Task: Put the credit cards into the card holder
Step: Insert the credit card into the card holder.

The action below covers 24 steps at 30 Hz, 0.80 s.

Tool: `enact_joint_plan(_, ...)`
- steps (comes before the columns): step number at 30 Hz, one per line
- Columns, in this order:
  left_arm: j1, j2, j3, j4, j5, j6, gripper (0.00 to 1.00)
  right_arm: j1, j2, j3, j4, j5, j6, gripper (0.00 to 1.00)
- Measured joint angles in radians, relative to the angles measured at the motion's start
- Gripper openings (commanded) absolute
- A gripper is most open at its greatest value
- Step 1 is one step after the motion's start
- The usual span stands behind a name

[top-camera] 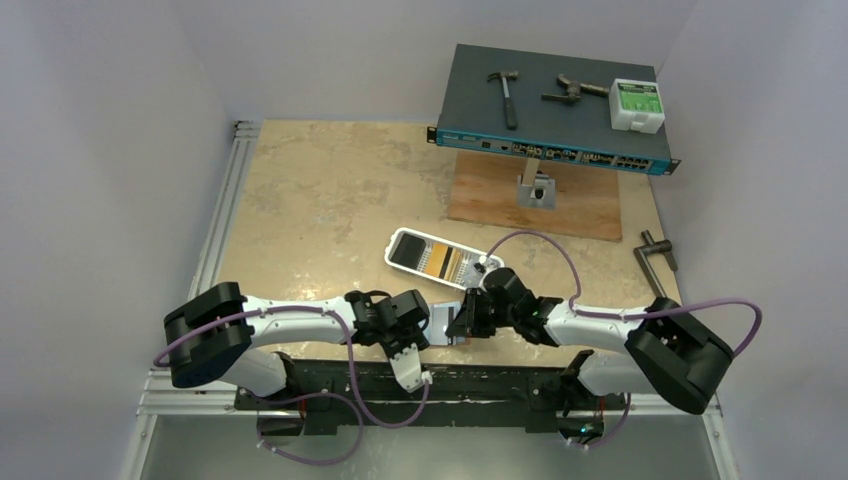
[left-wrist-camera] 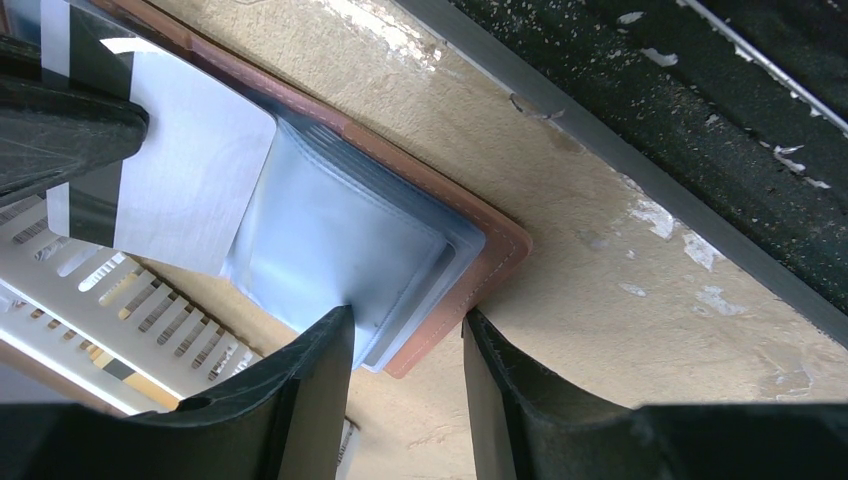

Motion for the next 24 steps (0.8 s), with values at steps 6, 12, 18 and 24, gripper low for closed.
enact_joint_plan(6,-0.001,0.000,0.000,0.000,-0.002,0.000,0.41,-0.011,0.024,-0.003,0.028,-0.018,0.003,0.03)
enact_joint_plan(12,-0.002,-0.003,-0.005,0.004,-0.004,0.000,0.40,-0.022,0.037,-0.003,0.047,-0.024,0.004,0.02)
enact_joint_plan(18,-0.008,-0.003,-0.005,0.003,-0.013,-0.006,0.38,-0.032,0.066,-0.002,0.085,-0.043,0.006,0.02)
enact_joint_plan(24,-0.011,-0.008,-0.006,0.002,-0.018,-0.012,0.38,-0.032,0.100,0.000,0.143,-0.051,0.008,0.01)
